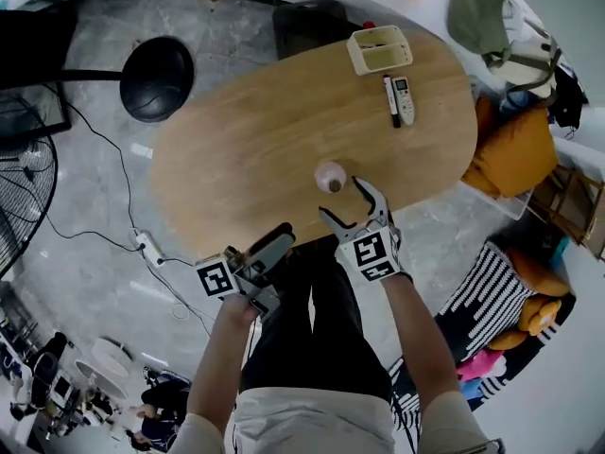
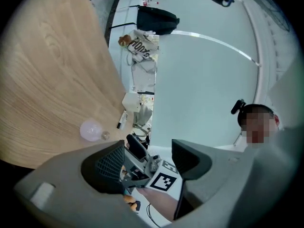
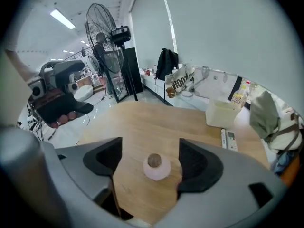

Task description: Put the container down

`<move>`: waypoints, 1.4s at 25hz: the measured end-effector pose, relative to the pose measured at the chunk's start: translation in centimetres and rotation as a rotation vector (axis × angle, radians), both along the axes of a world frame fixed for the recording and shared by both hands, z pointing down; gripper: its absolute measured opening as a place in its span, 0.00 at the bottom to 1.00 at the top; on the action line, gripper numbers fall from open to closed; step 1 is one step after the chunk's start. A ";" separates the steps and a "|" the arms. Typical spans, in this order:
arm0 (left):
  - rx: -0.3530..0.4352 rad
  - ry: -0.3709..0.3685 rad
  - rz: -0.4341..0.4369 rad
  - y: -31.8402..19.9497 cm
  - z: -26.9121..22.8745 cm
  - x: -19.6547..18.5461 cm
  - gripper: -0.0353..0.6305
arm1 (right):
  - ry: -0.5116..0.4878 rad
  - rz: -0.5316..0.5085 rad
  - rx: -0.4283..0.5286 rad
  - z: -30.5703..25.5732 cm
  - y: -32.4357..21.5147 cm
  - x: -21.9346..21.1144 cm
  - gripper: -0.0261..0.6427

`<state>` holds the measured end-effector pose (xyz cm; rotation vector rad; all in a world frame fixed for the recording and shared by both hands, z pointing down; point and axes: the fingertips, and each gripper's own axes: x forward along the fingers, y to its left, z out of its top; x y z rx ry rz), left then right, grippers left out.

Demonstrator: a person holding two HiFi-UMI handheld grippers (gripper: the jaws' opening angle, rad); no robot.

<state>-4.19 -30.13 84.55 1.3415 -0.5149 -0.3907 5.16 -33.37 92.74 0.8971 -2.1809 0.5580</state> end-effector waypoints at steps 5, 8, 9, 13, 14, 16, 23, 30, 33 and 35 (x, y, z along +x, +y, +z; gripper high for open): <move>0.096 -0.091 0.072 0.1 -8.4 0.5 0.40 | -0.054 0.069 0.026 -10.6 1.3 0.3 0.50; 0.182 -0.182 0.143 1.0 -13.2 0.7 0.36 | -0.081 0.121 0.052 -17.1 2.3 0.6 0.43; 0.208 -0.202 0.158 1.4 -15.0 0.6 0.35 | -0.081 0.129 0.061 -19.1 2.9 0.7 0.41; 0.336 -0.321 0.193 1.4 -21.1 0.0 0.30 | -0.070 0.129 0.127 -26.9 3.5 0.5 0.35; 0.367 -0.365 0.203 1.5 -22.3 -0.1 0.28 | -0.067 0.131 0.142 -28.6 3.8 0.5 0.34; 0.418 -0.443 0.225 2.5 -24.2 -0.2 0.24 | -0.058 0.138 0.173 -31.5 5.0 0.7 0.32; 0.556 -0.615 0.186 7.1 -32.0 -0.6 0.13 | -0.101 0.162 0.231 -40.5 10.6 2.0 0.21; 0.685 -0.744 0.074 11.7 -37.7 0.9 0.10 | -0.168 0.095 0.336 -47.0 14.6 4.2 0.12; 0.713 -0.790 0.038 14.0 -39.5 2.3 0.09 | -0.192 0.067 0.366 -49.2 16.5 5.6 0.10; 0.734 -0.850 0.014 15.8 -40.4 2.6 0.09 | -0.200 0.040 0.387 -50.5 17.9 6.3 0.08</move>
